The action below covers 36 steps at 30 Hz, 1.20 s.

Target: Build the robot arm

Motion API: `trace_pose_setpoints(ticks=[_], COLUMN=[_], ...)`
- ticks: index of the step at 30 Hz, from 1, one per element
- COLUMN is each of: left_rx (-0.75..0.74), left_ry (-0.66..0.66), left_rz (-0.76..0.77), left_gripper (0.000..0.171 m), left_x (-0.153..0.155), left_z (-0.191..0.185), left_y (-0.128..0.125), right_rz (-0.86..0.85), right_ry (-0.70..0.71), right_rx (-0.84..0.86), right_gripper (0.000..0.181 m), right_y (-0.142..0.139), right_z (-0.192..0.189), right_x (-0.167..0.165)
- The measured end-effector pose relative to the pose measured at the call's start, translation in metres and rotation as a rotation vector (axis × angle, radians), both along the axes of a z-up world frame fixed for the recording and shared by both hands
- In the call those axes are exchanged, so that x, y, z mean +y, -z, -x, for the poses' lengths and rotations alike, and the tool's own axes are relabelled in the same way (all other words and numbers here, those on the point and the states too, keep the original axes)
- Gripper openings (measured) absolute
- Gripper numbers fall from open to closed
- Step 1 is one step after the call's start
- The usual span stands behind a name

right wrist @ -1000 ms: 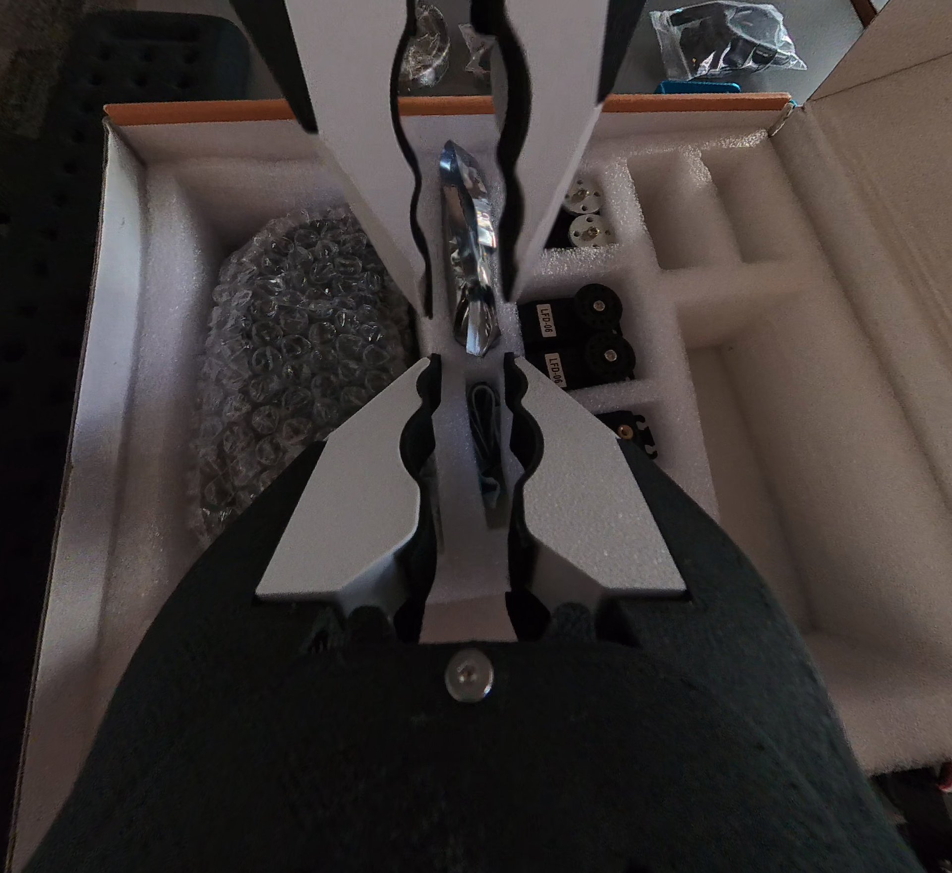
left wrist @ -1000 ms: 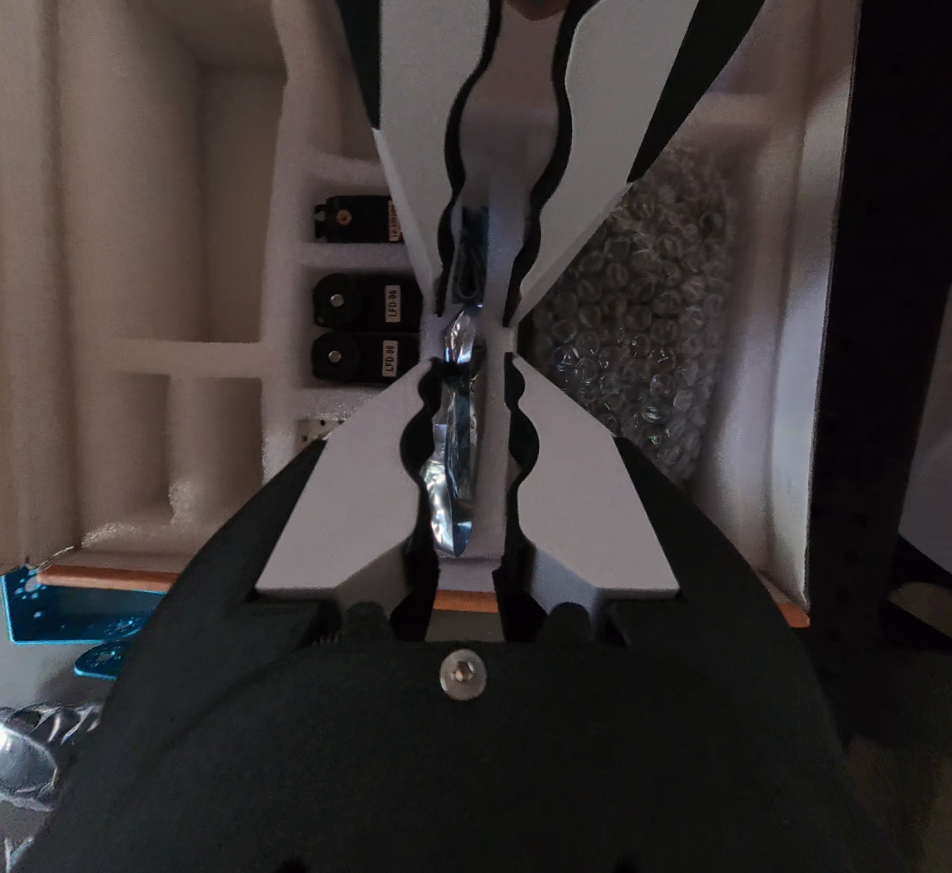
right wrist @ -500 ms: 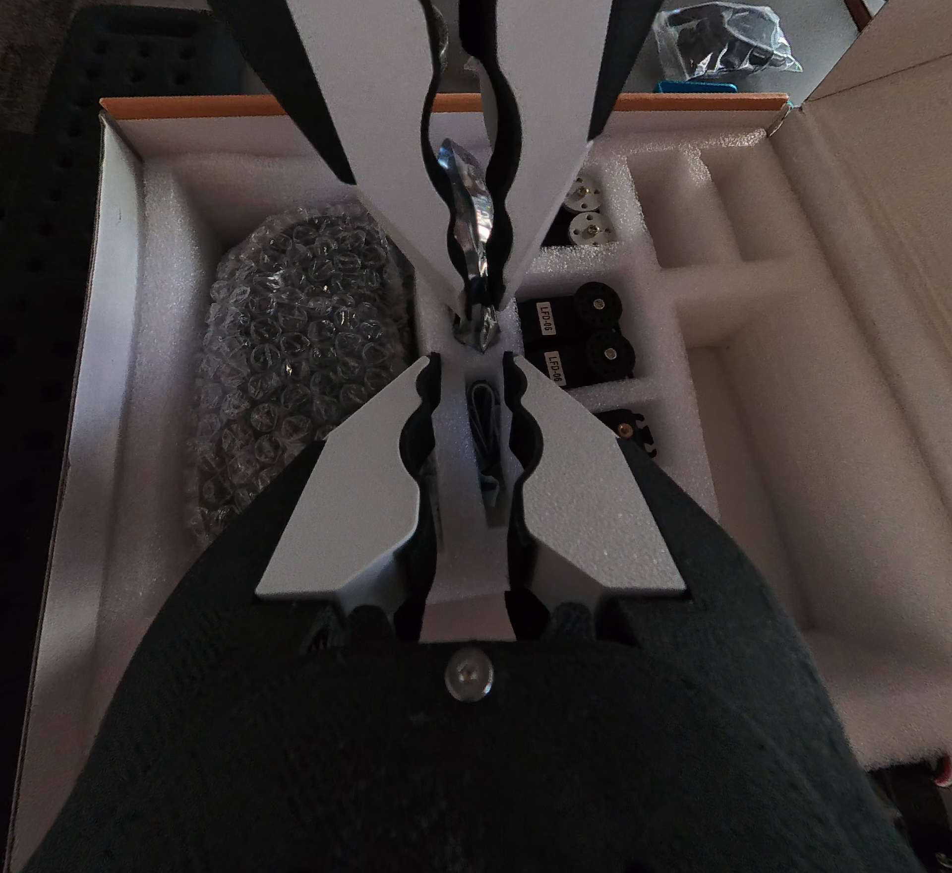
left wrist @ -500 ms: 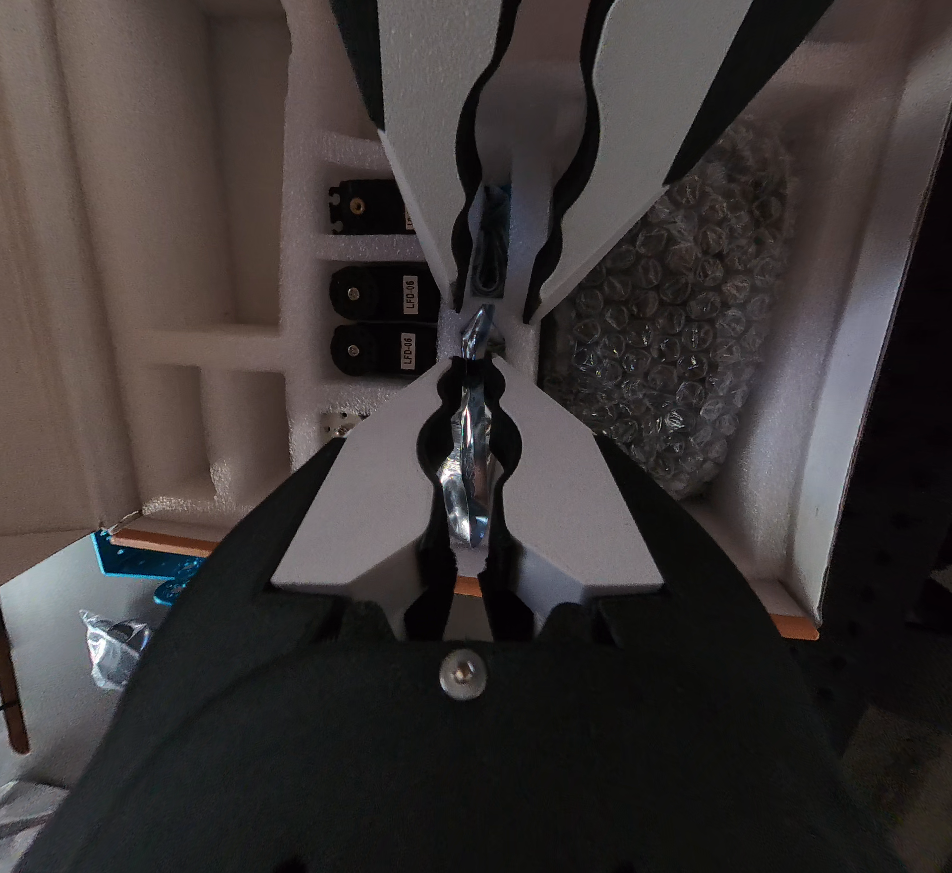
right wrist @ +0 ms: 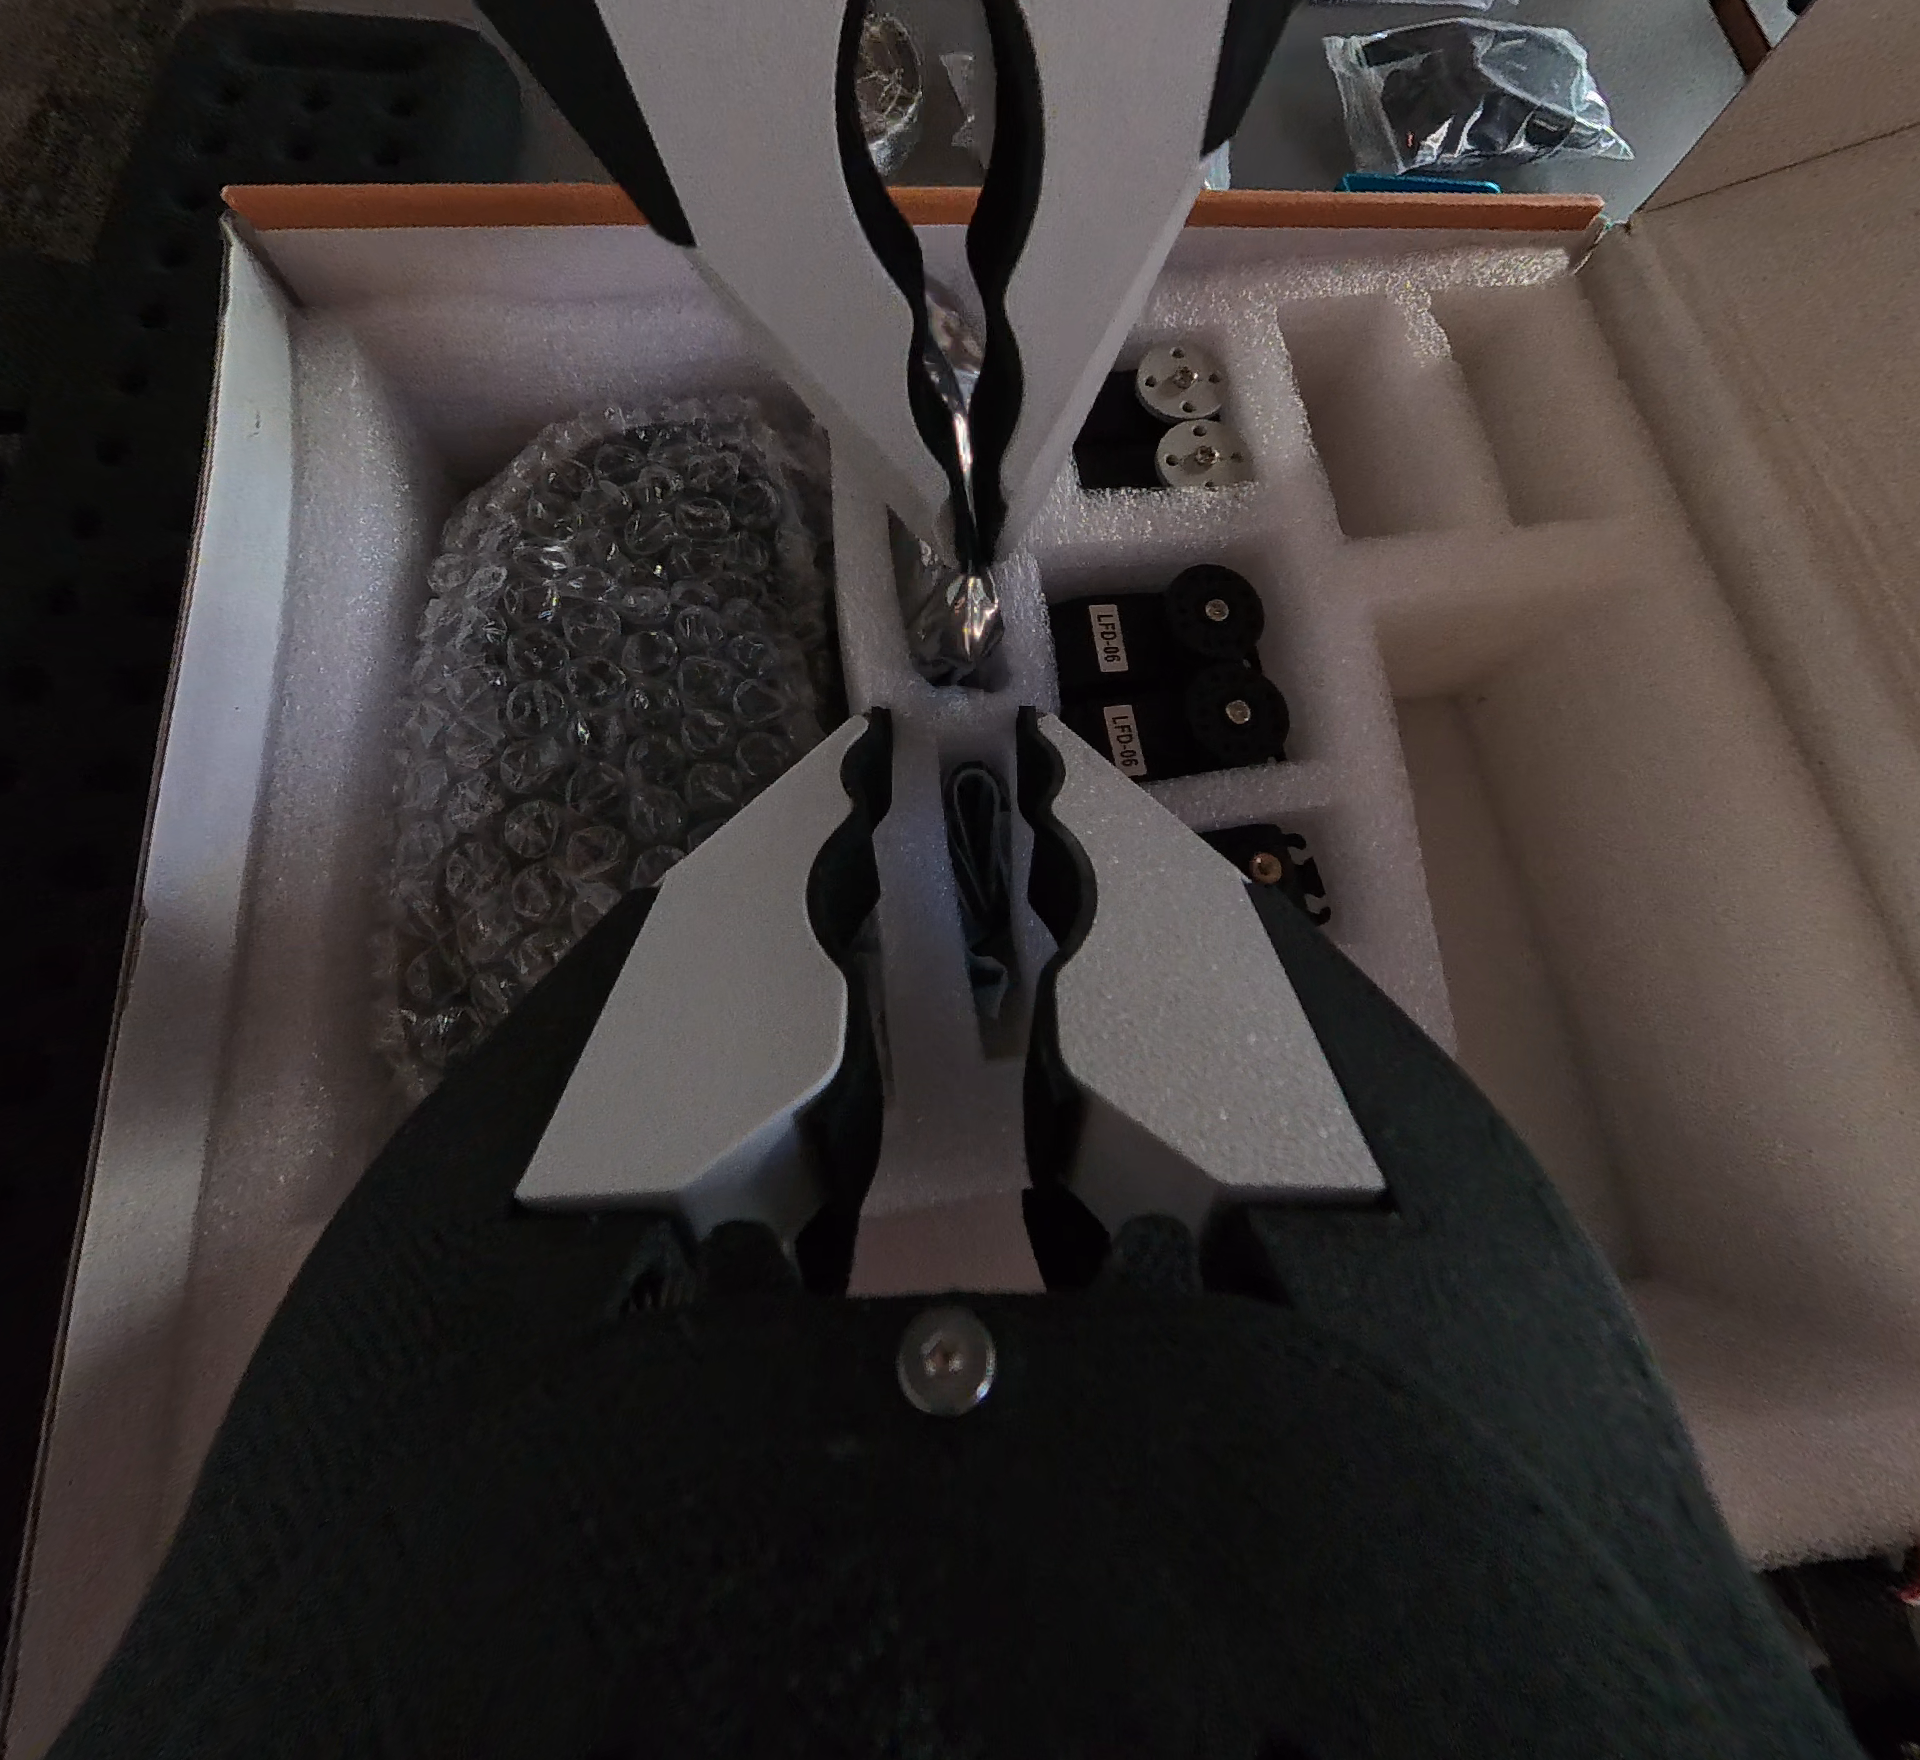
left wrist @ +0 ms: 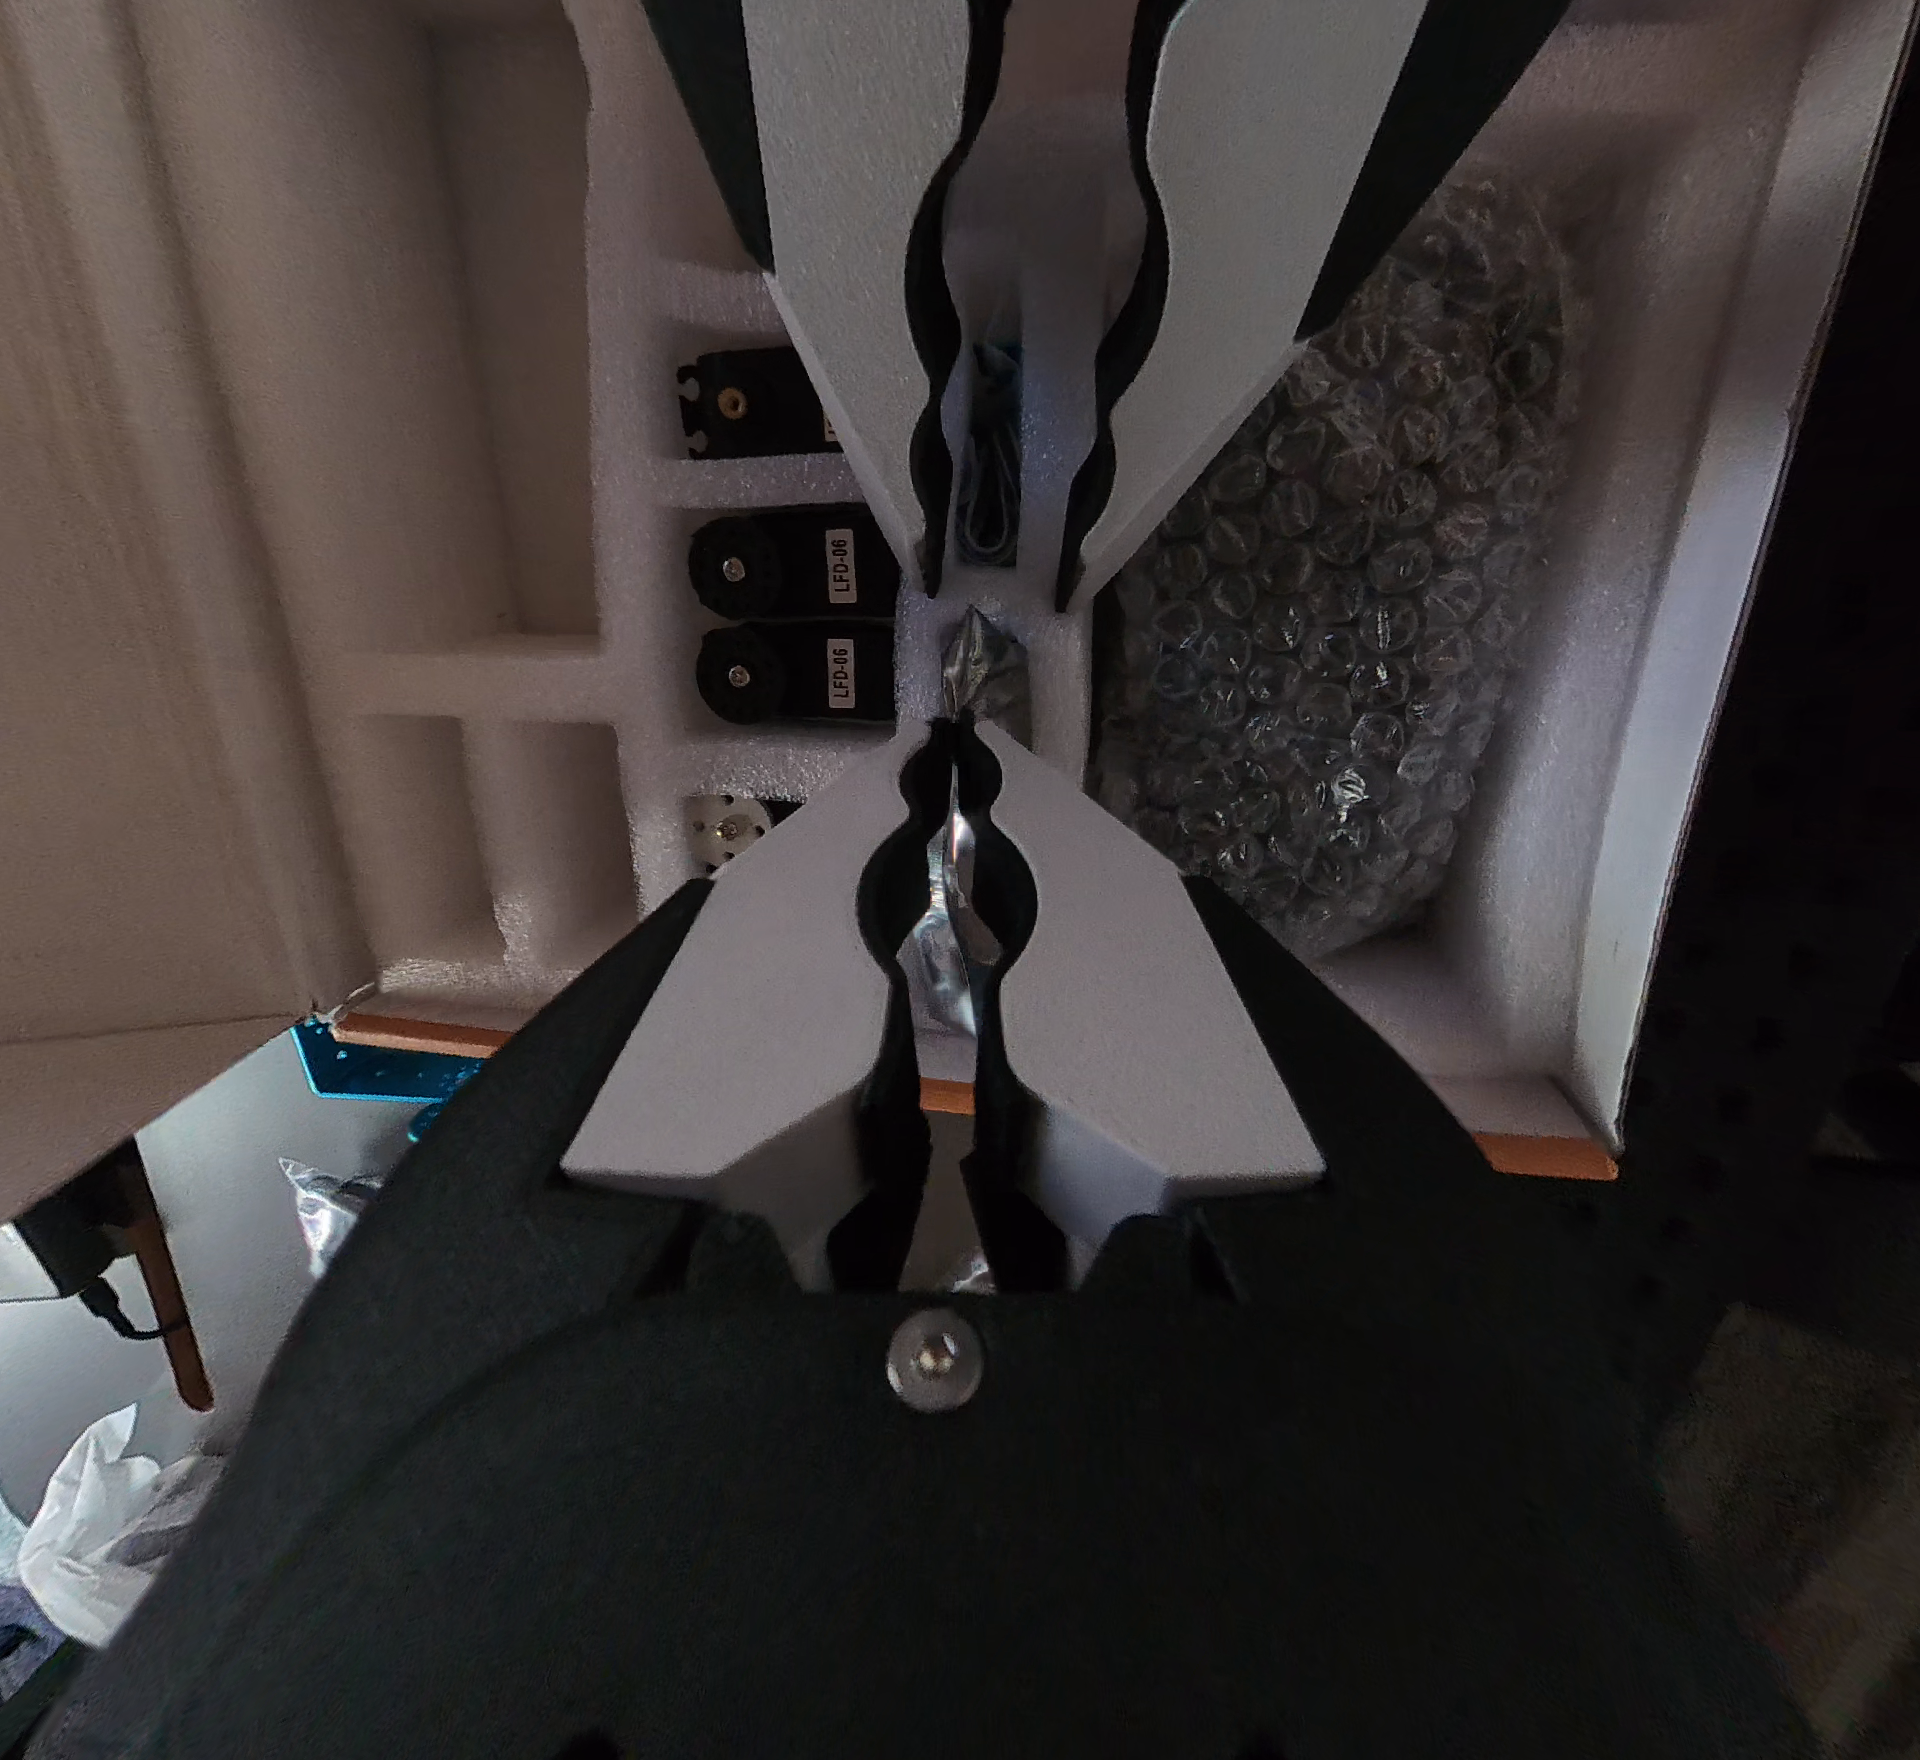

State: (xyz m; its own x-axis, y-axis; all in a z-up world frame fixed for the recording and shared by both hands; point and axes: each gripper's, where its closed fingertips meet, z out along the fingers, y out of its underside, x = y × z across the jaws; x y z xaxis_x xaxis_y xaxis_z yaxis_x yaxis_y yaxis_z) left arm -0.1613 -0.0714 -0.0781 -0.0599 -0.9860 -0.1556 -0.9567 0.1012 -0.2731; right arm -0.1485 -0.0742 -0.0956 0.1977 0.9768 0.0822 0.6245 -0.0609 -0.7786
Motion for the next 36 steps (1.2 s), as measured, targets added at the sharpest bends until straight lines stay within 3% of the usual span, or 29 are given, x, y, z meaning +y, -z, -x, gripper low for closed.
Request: trace_pose_setpoints(ticks=[5,8,9,12,18,20,27,36], left_rx=[-0.075,-0.111,-0.113,-0.056,-0.068,-0.059,-0.138,-0.204], left_ry=[-0.040,-0.139,-0.149,-0.147,-0.126,-0.112,-0.132,-0.183], left_rz=[0.059,0.160,0.165,0.081,0.033,-0.007,-0.059,0.008], left_gripper=[0.000,0.029,0.030,0.023,0.006,0.003,0.000,0.000], left_x=[0.001,0.002,0.002,0.006,0.007,0.009,0.008,0.007], left_z=[-0.001,0.014,0.022,0.048,0.050,0.049,0.041,0.040], left_y=[0.000,-0.005,-0.005,0.005,0.008,0.008,-0.010,-0.009], right_rz=[-0.023,-0.027,-0.015,0.038,0.169,0.143,0.310,0.184], right_ry=[0.003,0.004,0.014,0.031,-0.027,-0.047,-0.046,-0.090], right_rx=[0.008,0.008,0.010,0.080,-0.072,-0.108,0.082,0.064], right_gripper=[0.024,0.026,0.030,0.040,0.011,0.009,0.007,0.009], right_y=[-0.002,-0.005,-0.007,-0.022,-0.006,-0.006,-0.017,-0.014], right_z=[0.001,0.001,0.000,0.010,0.026,0.026,0.020,0.021], right_x=[0.001,0.001,0.003,0.008,0.008,0.009,0.009,0.008])
